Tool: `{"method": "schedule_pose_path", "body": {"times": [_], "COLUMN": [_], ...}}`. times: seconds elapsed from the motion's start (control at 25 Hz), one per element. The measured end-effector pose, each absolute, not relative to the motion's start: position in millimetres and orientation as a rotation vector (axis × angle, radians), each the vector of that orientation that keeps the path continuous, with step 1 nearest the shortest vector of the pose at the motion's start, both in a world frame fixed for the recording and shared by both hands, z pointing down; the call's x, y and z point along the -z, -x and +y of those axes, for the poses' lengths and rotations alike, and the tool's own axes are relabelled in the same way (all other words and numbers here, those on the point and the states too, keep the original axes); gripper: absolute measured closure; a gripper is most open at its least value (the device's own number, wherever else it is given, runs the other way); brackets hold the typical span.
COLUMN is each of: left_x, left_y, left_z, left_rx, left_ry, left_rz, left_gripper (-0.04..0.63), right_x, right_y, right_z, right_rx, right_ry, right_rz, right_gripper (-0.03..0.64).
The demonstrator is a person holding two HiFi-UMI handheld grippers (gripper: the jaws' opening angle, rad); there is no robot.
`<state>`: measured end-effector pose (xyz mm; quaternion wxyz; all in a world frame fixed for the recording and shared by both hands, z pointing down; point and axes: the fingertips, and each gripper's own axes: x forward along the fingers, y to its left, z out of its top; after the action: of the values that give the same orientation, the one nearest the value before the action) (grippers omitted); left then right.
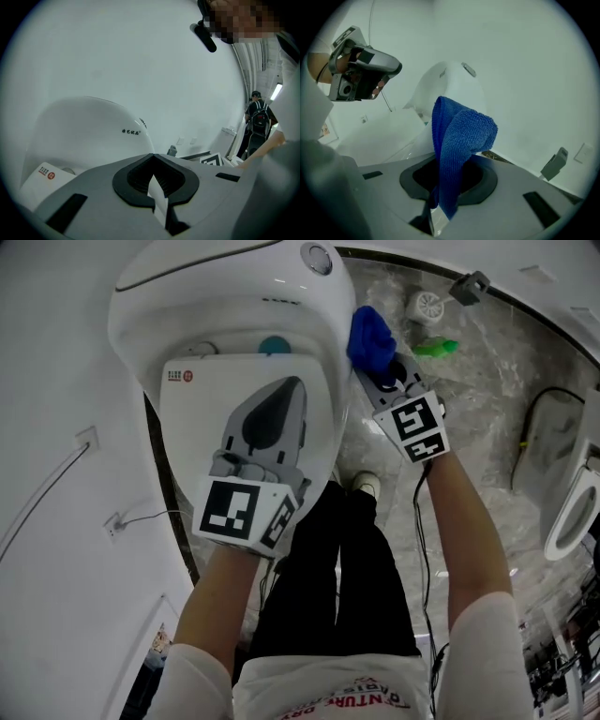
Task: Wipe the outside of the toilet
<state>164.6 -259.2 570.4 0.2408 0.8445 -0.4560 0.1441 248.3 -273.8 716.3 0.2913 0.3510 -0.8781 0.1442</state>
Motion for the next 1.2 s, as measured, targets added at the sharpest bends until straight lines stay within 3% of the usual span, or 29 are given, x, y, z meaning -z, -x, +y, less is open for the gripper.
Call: {"method": "schedule_pose_path", "body": {"times": [0.6, 1.2], "left_x": [-608.1, -629.2], "left_y": [-140.7, -102.9], "left_z": [-124.5, -3.8], "left_rx": [-0.36, -0.436], "left_ry": [-2.218, -2.35], "left_rz": [-1.368, -1.182], "left_gripper": [0.589, 0.589], "right_x": [-785.2, -805.4], "right_y": [-227.2, -183.2], "right_z": [-134.2, -7.8], "right_rx": [-0.556, -0.643], "right_ry": [-0.927, -1.048], "right_rz": [-2.382, -2.242], "right_gripper": [0.54, 0.54]}}
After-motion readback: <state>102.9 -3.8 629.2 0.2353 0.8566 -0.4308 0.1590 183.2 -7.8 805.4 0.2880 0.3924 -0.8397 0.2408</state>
